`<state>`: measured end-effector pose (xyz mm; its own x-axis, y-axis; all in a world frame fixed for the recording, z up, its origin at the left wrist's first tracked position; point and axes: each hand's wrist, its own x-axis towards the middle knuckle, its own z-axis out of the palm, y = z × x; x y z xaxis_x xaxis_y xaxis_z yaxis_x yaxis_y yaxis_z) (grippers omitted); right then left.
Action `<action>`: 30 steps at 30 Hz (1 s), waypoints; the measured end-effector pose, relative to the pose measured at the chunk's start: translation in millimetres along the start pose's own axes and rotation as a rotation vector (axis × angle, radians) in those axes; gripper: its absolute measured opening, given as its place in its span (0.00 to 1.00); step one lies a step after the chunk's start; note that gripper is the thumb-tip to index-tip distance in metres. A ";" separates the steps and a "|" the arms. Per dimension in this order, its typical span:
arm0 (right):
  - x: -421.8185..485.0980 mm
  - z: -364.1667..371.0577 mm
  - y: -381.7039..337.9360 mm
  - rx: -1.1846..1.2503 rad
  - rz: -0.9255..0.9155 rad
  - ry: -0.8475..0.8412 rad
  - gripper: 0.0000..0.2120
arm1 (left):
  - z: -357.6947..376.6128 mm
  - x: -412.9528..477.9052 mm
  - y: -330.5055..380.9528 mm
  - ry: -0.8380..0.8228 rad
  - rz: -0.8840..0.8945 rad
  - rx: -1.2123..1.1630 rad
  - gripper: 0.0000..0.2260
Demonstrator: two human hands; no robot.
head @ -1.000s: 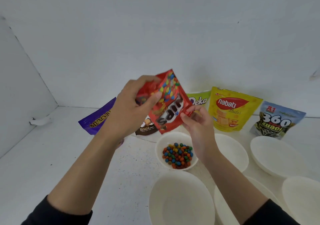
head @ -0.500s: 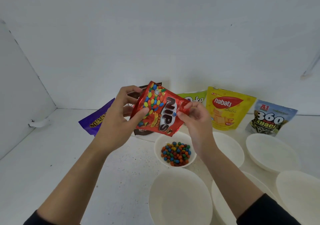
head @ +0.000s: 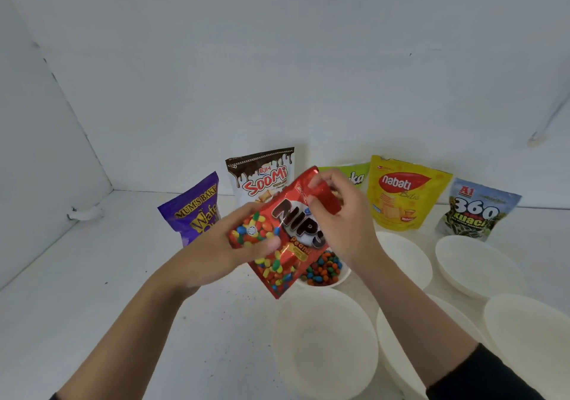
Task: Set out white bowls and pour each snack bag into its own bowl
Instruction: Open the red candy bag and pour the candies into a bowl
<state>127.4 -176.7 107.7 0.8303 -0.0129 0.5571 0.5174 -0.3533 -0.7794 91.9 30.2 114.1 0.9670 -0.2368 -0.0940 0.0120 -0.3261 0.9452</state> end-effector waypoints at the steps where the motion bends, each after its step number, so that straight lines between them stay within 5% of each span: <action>1: -0.3 1.0 -7.1 -0.011 -0.073 -0.011 0.09 | -0.6 -9.0 4.0 0.014 0.006 -0.074 0.17; 6: -8.6 10.5 -21.5 0.057 -0.147 -0.082 0.08 | -3.2 -34.2 2.2 0.207 0.083 -0.177 0.14; 20: -50.3 20.9 -26.6 0.666 0.441 -0.286 0.09 | 44.6 -105.0 -28.3 0.712 0.017 -0.605 0.20; 30: -103.7 42.5 -63.7 0.736 0.393 -0.567 0.12 | 87.9 -219.1 -43.5 1.059 0.060 -0.296 0.20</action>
<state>17.2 -113.1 87.4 0.8464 0.5099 0.1536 0.0264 0.2478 -0.9684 -142.9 15.9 66.2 0.6948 0.7062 0.1362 -0.1187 -0.0742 0.9902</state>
